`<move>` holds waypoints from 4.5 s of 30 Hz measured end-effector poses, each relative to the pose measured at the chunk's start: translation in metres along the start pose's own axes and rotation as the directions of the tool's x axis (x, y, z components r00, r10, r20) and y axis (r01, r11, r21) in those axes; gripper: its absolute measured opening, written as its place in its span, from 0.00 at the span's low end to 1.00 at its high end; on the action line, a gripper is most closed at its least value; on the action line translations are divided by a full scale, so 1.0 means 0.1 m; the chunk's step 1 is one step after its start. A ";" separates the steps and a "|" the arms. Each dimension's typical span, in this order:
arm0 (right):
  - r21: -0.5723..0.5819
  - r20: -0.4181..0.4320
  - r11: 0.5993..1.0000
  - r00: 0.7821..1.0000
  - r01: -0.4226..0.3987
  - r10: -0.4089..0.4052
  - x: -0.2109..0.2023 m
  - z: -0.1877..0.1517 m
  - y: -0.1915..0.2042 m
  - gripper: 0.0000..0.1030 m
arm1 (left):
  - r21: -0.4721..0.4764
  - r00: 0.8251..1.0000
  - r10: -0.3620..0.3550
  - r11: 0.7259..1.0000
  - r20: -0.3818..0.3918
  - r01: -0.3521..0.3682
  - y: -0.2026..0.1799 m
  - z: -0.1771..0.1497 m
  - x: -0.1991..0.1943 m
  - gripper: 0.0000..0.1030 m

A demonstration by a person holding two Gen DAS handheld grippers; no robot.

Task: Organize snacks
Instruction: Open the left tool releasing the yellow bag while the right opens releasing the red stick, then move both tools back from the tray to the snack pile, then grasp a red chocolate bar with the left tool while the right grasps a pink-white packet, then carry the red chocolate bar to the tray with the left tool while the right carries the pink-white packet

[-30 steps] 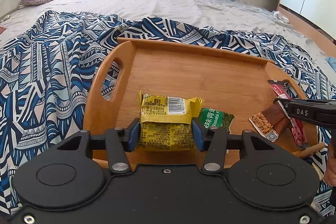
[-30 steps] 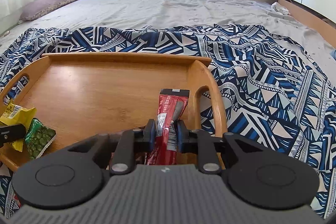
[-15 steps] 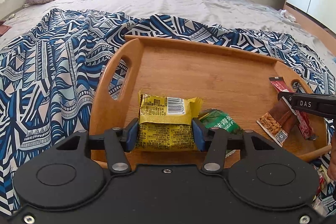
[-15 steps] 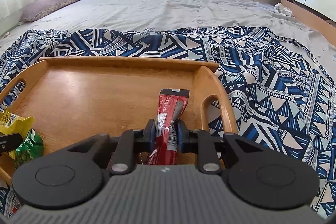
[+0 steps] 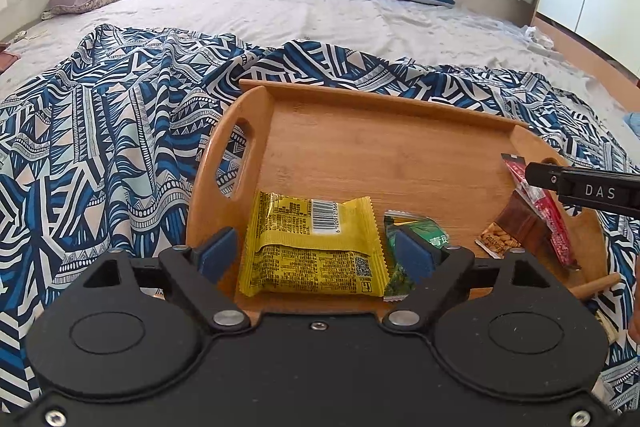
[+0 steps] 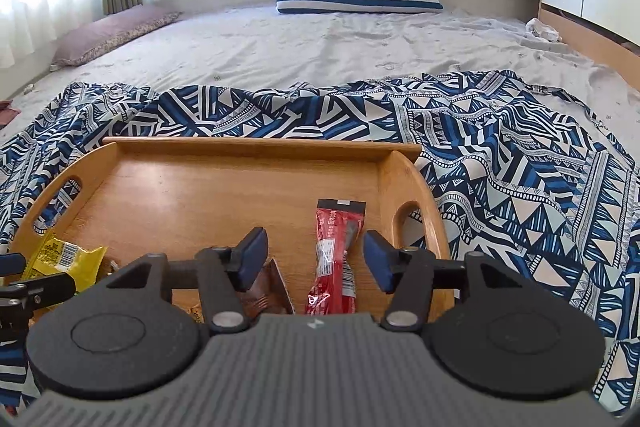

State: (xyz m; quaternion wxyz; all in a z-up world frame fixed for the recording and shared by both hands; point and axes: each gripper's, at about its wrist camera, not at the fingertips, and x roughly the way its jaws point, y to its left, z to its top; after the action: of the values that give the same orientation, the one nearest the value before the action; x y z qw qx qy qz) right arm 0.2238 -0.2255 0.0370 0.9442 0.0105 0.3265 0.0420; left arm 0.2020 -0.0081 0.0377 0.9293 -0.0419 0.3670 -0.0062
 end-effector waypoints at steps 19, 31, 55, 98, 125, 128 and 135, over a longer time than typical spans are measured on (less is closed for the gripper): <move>-0.033 0.082 0.999 0.997 0.004 -0.002 -0.82 -0.21 0.09 0.93 | 0.107 0.994 -0.109 0.988 0.006 0.108 0.06 -0.18 -0.62 0.97; -0.050 0.137 0.999 0.991 0.000 0.006 -1.28 -0.44 0.13 1.00 | 0.127 0.987 -0.161 0.979 -0.008 0.161 0.12 -0.35 -0.87 0.97; -0.072 0.167 0.996 0.985 0.045 -0.032 -1.61 -0.97 0.15 1.00 | 0.091 0.986 -0.157 0.984 0.052 0.151 0.39 -0.61 -1.16 0.99; -0.033 0.139 0.999 0.989 -0.041 0.045 -1.66 -1.85 0.66 0.74 | 0.184 0.995 -0.085 0.980 0.051 0.074 -0.12 -1.48 -1.05 0.81; -0.054 0.107 0.999 0.994 0.000 0.006 -1.52 -1.82 0.80 0.51 | 0.112 0.994 -0.092 0.990 0.060 0.085 -0.07 -1.43 -1.03 0.30; -0.054 0.101 0.999 0.995 -0.009 0.015 -1.54 -1.81 0.79 0.48 | 0.111 0.994 -0.090 0.990 0.061 0.083 -0.06 -1.44 -1.06 0.30; -0.118 0.120 0.993 0.993 -0.002 0.016 -1.62 -1.79 0.84 0.41 | 0.126 0.994 -0.091 0.989 0.061 0.083 -0.05 -1.46 -1.10 0.29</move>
State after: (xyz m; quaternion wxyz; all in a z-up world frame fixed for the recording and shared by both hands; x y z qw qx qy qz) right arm -0.0195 -0.1572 -0.0003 0.9611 -0.0410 0.2655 0.0647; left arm 0.0225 -0.0195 0.0071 0.9407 -0.0005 0.3325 -0.0678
